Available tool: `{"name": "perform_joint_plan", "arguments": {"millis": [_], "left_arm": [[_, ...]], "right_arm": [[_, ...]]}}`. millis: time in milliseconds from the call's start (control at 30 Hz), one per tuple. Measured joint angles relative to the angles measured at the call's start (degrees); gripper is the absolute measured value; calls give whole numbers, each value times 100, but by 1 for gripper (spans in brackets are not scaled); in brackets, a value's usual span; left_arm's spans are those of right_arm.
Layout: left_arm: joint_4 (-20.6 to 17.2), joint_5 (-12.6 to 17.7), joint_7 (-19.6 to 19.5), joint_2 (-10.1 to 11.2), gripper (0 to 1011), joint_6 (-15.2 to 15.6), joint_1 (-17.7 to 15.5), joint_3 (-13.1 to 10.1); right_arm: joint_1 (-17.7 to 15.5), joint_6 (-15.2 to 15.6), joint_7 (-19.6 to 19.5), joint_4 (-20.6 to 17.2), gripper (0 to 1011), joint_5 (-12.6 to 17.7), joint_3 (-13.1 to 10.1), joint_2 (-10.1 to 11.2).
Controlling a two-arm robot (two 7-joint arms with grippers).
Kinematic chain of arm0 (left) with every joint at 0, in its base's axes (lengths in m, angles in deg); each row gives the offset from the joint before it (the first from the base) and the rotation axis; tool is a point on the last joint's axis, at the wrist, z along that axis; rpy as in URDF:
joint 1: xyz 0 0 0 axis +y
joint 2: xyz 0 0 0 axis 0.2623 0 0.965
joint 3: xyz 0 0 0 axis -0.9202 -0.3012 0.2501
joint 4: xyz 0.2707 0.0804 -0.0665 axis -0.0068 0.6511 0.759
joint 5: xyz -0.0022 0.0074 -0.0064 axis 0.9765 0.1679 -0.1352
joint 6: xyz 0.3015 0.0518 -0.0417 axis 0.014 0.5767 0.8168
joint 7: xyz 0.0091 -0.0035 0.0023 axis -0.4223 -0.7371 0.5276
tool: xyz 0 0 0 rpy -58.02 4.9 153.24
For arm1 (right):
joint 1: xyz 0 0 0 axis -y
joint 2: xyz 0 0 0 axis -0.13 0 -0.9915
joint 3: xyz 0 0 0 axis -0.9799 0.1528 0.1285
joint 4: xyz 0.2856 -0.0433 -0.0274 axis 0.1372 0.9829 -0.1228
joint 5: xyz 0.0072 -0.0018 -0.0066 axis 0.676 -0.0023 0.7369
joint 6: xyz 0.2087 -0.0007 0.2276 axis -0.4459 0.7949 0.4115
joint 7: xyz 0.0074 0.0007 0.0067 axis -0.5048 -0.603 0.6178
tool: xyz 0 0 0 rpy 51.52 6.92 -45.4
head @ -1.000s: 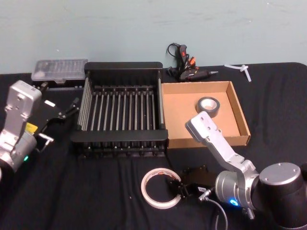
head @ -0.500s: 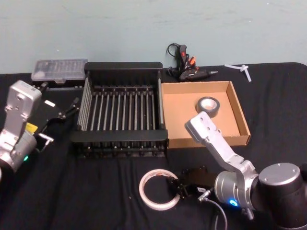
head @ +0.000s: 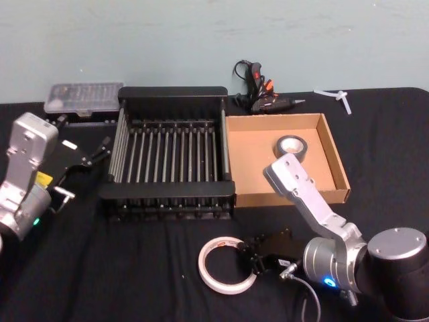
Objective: Pick up the white tape and place it into the black box , Pick up the silver tape and place it into the brown box.
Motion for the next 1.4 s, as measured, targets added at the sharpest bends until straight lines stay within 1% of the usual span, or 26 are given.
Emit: {"name": "perform_joint_plan", "arguments": {"millis": [233,500,700,1000,1233,1400], "left_arm": [[0,0,0,0,1001,0,0,0],[0,0,0,0,1001,0,0,0],[0,0,0,0,1001,0,0,0],[0,0,0,0,1001,0,0,0],[0,0,0,0,1001,0,0,0],[0,0,0,0,1001,0,0,0]], "right_arm": [[-11,-26,-26,-80,97,28,-35,26],[-31,-78,-21,-275,97,83,-98,112],[-60,-141,48,-504,97,189,-163,265],[-121,-218,149,-762,97,347,-185,494],[-156,-356,60,-945,97,398,-264,608],[-99,-578,-79,-1009,97,400,-330,651]]}}
